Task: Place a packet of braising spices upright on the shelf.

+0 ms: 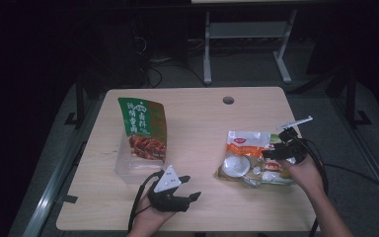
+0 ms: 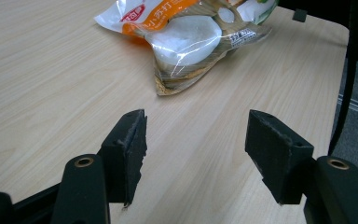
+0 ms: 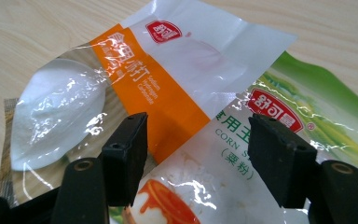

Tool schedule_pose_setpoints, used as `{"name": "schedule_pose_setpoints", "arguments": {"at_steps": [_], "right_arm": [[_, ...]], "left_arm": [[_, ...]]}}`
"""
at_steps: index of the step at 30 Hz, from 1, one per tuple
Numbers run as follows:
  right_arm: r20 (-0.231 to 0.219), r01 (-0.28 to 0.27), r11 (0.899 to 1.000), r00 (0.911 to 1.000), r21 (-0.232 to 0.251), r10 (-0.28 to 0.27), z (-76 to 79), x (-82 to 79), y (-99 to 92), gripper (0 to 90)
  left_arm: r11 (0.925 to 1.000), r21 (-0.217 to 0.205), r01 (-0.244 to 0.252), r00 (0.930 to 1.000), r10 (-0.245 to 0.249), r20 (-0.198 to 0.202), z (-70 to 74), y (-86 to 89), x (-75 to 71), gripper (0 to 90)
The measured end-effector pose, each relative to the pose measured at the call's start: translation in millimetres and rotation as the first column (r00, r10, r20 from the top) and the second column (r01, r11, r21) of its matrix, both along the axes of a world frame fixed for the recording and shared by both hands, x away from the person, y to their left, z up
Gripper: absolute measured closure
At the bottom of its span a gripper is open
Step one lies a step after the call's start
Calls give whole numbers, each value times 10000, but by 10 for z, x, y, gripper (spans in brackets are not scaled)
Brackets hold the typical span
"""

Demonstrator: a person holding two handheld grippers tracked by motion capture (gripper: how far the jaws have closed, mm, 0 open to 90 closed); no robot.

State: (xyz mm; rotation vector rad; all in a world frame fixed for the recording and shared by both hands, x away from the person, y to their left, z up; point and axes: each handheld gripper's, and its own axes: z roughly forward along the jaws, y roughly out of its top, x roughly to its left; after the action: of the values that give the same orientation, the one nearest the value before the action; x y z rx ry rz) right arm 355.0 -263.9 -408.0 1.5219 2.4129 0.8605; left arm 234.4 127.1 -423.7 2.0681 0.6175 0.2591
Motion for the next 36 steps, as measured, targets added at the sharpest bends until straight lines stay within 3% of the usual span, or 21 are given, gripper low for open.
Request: {"name": "schedule_pose_setpoints", "arguments": {"at_steps": [12, 15, 18, 19, 20, 23, 26, 29, 36], "right_arm": [[-360, -189, 9992, 9991, 352, 202, -122, 171, 172, 410], [-390, -307, 9983, 9987, 499, 326, -144, 200, 222, 496], [-289, -453, 9968, 9985, 662, 473, -120, 203, 241, 649], [-241, -660, 9953, 9974, 706, 679, -104, 201, 255, 758], [-241, -660, 9953, 9974, 706, 679, -104, 201, 255, 758], [-147, -958, 9921, 9951, 804, 973, -72, 186, 274, 873], [69, -1181, 9897, 9930, 806, 1179, -29, 156, 303, 894], [420, -1396, 9833, 9899, 1170, 1355, 47, 103, 308, 896], [1238, -2015, 9696, 9749, 1389, 1849, 251, -70, 387, 897]], "left_arm": [[10000, -21, 24, 10000, -24, -31, -6, -16, -2, 377], [10000, -16, 21, 10000, -21, -39, -9, -17, 3, 377], [10000, -47, -9, 10000, 8, -77, -12, -17, 14, 377], [10000, -43, -20, 10000, 20, -97, -12, -16, 18, 376], [10000, -32, -29, 9999, 29, -109, -12, -15, 23, 376], [9999, -85, -60, 9999, 58, -149, -16, -20, 36, 370], [9999, -122, -85, 9998, 83, -201, -16, -28, 48, 364], [9997, -200, -117, 9996, 112, -250, -12, -41, 67, 360], [9989, -439, -157, 9991, 139, -409, 0, -93, 129, 348]]}}
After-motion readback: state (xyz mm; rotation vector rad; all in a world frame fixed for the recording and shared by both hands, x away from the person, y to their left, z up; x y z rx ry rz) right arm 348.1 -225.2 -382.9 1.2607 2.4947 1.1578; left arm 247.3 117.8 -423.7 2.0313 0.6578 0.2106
